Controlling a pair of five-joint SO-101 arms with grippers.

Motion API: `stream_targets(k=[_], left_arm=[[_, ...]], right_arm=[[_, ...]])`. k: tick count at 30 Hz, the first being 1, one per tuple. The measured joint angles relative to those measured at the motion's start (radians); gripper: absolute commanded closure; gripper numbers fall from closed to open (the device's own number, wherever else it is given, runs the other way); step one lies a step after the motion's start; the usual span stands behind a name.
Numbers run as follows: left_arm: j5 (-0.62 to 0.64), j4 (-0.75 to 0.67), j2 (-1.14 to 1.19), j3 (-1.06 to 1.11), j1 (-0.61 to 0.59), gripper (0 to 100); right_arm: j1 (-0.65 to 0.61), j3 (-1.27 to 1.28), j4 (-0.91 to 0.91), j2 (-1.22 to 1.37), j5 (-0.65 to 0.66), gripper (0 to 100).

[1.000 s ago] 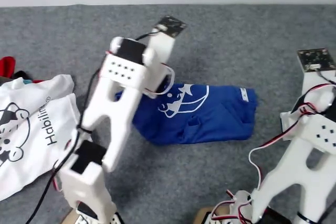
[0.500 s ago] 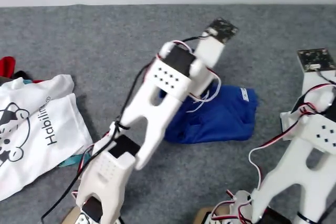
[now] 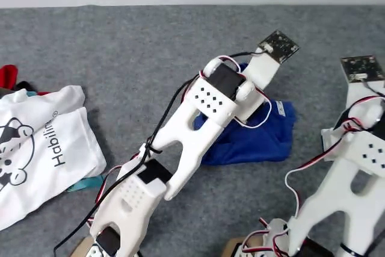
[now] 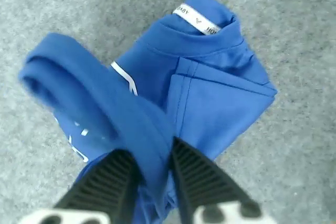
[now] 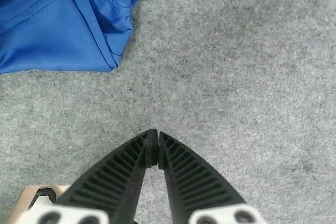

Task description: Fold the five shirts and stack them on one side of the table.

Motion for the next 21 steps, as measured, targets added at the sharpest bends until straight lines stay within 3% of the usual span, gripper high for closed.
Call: stream_targets(k=[2,12,21], left_arm=[[0.043,-0.009,0.02,0.0,0.009,70],[0.1,-0.026,0.094,-0.114,0.058,72],[0.1,0.021,0.084,-0.193,-0.107,90]], right_arm=[[0.0,0.0,0.0,0.0,0.0,99.0],[0.0,0.0,0.0,0.0,0.0,99.0],[0.0,0.0,0.0,0.0,0.0,99.0]])
